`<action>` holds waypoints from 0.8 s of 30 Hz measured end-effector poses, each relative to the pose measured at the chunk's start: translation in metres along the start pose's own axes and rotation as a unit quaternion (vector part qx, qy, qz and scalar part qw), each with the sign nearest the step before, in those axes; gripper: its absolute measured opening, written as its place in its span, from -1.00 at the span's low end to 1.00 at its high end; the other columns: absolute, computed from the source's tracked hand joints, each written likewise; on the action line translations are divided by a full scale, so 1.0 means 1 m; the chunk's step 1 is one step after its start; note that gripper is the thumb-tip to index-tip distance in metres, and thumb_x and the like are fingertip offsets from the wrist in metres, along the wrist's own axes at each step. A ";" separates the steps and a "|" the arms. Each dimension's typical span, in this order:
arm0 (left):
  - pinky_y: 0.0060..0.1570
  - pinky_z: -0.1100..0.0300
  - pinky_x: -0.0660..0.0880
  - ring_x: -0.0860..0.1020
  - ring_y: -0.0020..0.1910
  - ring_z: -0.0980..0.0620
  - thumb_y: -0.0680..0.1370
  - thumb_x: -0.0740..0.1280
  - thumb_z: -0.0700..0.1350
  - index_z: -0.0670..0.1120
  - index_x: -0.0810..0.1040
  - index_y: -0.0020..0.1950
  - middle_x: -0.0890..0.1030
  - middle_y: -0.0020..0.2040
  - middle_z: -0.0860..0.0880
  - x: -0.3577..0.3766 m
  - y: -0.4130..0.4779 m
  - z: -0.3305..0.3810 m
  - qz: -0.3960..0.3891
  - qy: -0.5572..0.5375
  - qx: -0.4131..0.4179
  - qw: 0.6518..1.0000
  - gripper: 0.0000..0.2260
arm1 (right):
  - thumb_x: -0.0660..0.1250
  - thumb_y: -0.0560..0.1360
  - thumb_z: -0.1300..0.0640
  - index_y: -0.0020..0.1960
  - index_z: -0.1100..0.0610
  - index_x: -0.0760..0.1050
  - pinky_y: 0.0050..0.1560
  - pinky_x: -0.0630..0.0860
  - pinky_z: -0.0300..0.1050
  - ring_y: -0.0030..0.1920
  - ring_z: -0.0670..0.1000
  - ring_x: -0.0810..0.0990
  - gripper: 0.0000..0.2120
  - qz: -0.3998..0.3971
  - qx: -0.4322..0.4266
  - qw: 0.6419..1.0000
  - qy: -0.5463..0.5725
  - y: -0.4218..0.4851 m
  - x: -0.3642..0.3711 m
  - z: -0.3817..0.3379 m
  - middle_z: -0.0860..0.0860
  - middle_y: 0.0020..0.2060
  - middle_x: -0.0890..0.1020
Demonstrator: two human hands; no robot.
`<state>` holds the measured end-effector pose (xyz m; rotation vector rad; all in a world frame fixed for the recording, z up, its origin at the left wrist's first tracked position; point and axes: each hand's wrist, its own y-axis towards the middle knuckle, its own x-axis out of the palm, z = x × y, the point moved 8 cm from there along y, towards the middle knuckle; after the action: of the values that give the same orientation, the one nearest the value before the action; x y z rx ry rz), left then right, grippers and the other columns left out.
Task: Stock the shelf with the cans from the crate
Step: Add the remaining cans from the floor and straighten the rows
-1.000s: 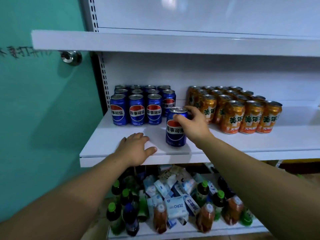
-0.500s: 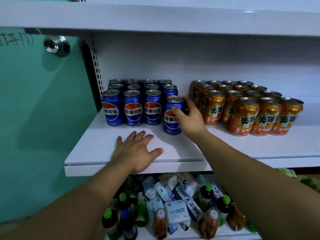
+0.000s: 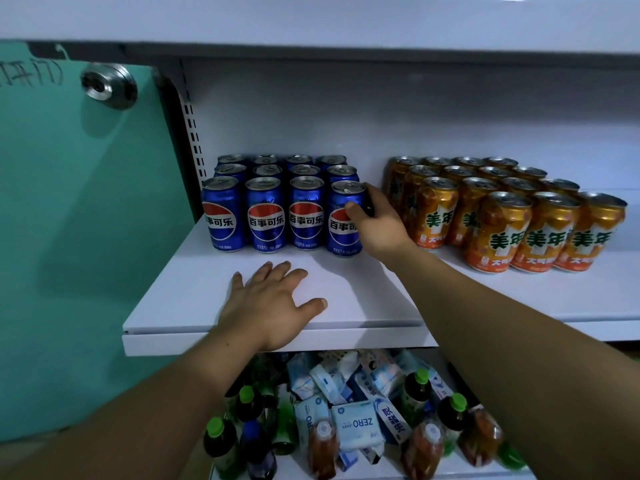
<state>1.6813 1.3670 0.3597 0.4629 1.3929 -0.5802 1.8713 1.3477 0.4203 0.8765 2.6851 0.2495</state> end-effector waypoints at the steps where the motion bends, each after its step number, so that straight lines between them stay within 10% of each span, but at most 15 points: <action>1: 0.48 -0.17 -0.13 -0.09 0.55 0.06 0.52 -0.03 0.38 0.17 0.02 0.54 -0.04 0.57 0.11 0.000 0.000 0.000 0.000 0.000 0.000 1.000 -0.37 | 0.22 0.62 0.09 0.49 0.01 0.24 0.17 0.44 -0.10 0.32 0.07 0.45 -0.55 -0.005 0.005 1.000 -0.004 0.002 0.000 0.001 0.03 0.39 0.44; 24: 0.49 -0.13 -0.14 -0.08 0.54 0.10 0.52 0.00 0.37 0.19 0.04 0.53 -0.01 0.57 0.13 0.000 0.000 -0.002 0.004 -0.011 -0.008 1.000 -0.39 | 0.40 0.50 0.20 0.51 -0.03 0.14 0.34 0.37 0.00 0.38 0.06 0.39 -0.30 -0.040 -0.008 0.989 -0.139 0.021 0.006 0.011 0.00 0.40 0.40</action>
<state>1.6796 1.3680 0.3591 0.4488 1.3737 -0.5655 1.8818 1.3686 0.4142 0.7375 2.4479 0.1215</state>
